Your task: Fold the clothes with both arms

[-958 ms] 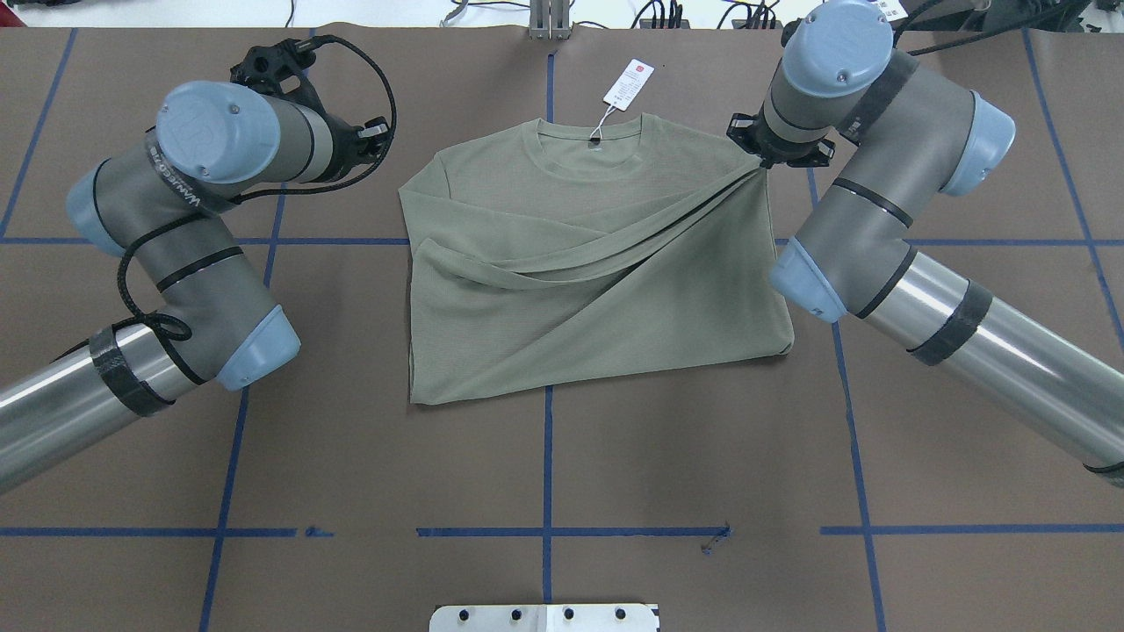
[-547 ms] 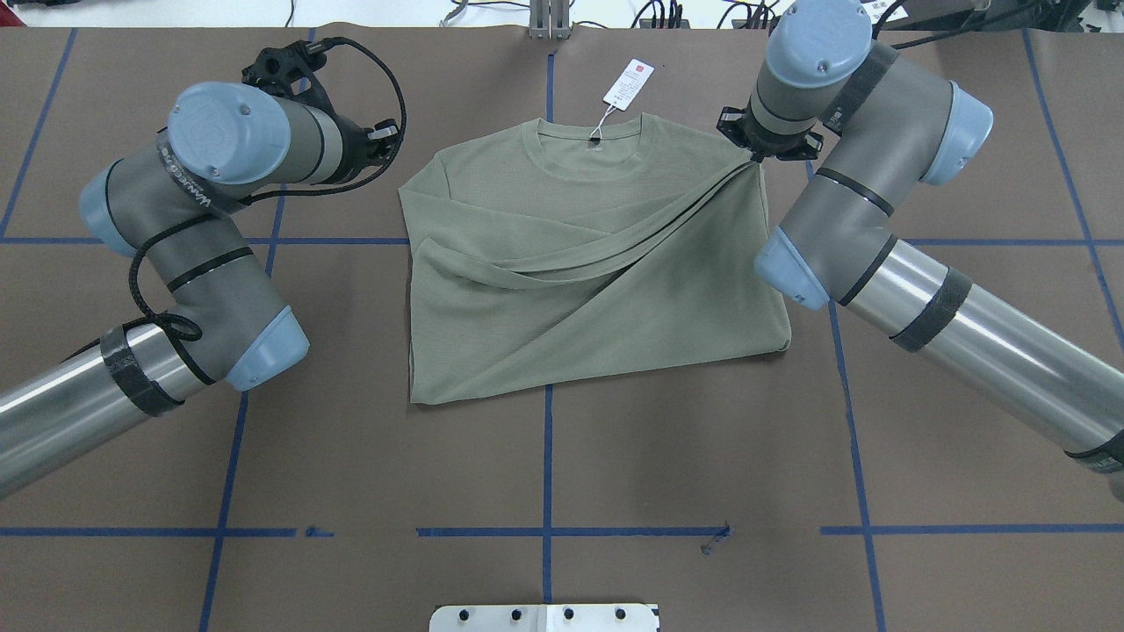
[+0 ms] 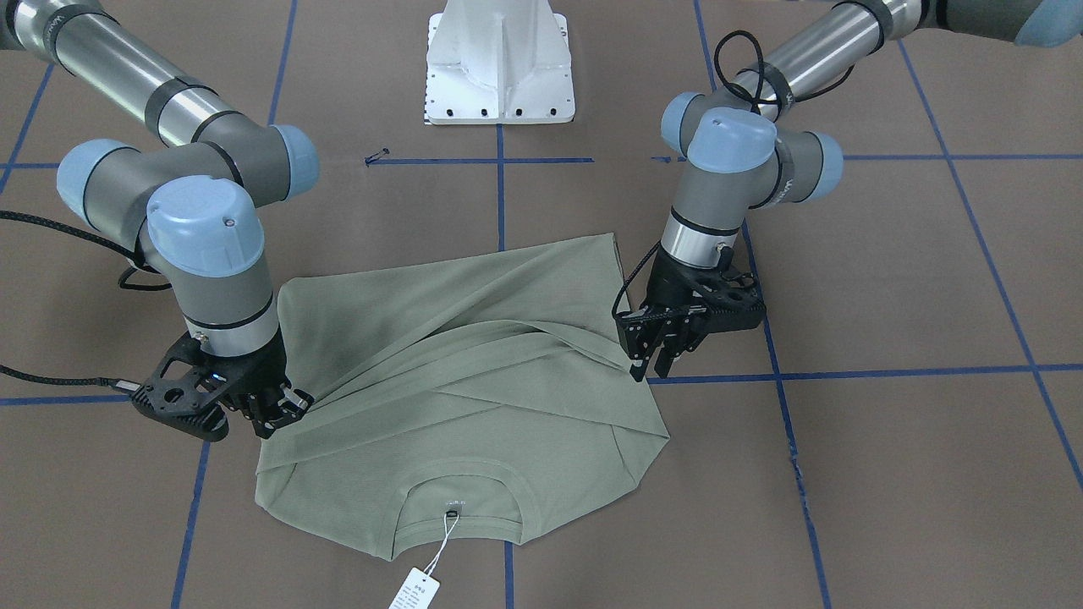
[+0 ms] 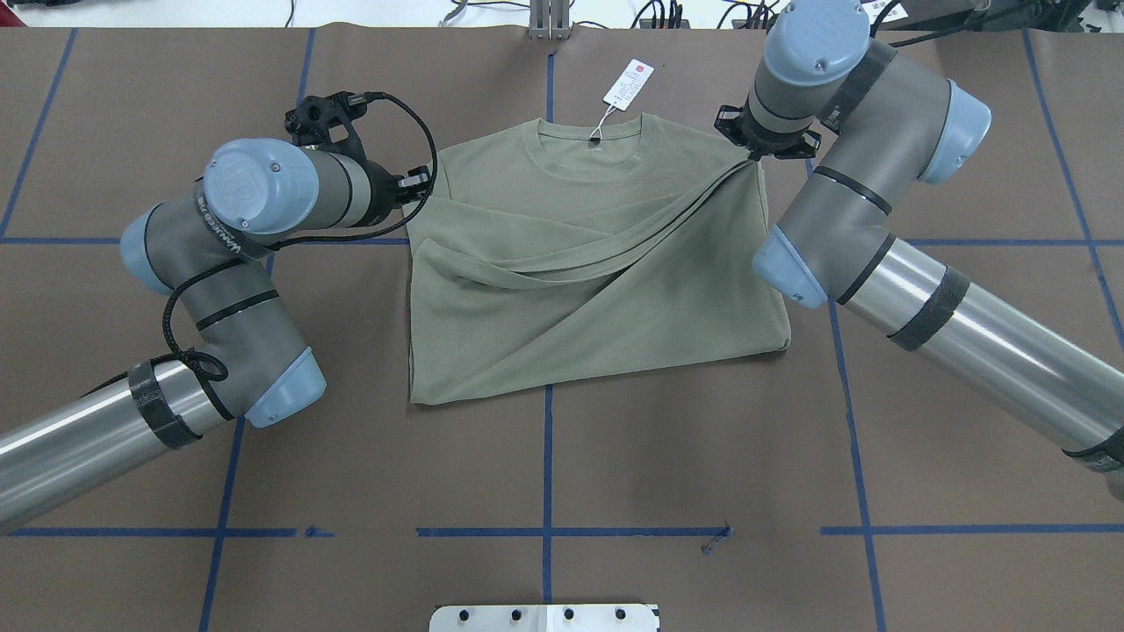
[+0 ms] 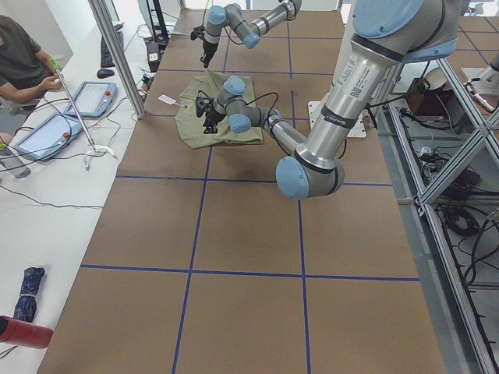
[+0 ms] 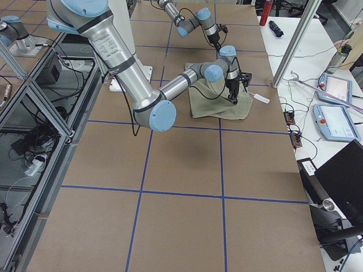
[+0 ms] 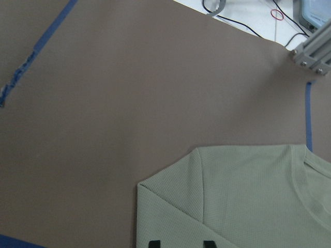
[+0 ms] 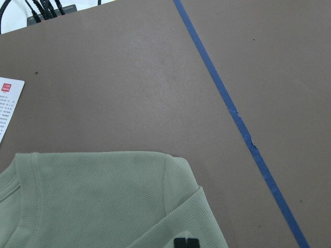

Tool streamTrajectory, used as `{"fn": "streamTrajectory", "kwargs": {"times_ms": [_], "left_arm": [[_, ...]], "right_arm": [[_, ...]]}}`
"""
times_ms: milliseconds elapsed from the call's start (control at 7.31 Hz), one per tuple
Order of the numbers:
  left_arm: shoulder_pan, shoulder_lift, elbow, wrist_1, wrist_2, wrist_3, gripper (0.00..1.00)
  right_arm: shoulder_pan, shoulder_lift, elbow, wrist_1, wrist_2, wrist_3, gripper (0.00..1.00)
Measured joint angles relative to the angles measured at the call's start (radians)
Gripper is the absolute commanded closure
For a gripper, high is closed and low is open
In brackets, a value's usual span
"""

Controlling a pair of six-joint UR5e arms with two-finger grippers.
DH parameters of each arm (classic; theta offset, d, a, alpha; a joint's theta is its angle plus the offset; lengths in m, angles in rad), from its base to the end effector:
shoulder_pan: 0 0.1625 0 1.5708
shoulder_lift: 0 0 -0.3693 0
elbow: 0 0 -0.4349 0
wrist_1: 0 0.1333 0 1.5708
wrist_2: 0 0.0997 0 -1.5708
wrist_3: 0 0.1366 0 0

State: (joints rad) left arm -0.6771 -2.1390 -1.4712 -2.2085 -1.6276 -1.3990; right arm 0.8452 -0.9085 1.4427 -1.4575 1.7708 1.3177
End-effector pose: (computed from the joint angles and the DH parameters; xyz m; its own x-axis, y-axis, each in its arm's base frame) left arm 0.5085 -0.5698 0.2493 0.4442 -0.1381 -0.8852 0.5176 0.8460 0.1278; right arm -0.4260 -0.6403 0.2789 0.6761 0.3924 0.6236 -0.5003 0.8658 -0.0024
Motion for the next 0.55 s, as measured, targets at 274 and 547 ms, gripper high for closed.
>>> {"fn": "streamTrajectory", "kwargs": {"times_ms": [274,547], "left_arm": [[0.017,0.002,0.079,-0.123,0.001,0.027,0.56],[0.036,0.002,0.105,-0.150,0.000,0.032,0.56]], "right_arm": [[0.001,-0.001,0.001,0.000,0.003,0.000,1.00],[0.001,0.000,0.003,0.000,0.005,0.001,1.00]]}}
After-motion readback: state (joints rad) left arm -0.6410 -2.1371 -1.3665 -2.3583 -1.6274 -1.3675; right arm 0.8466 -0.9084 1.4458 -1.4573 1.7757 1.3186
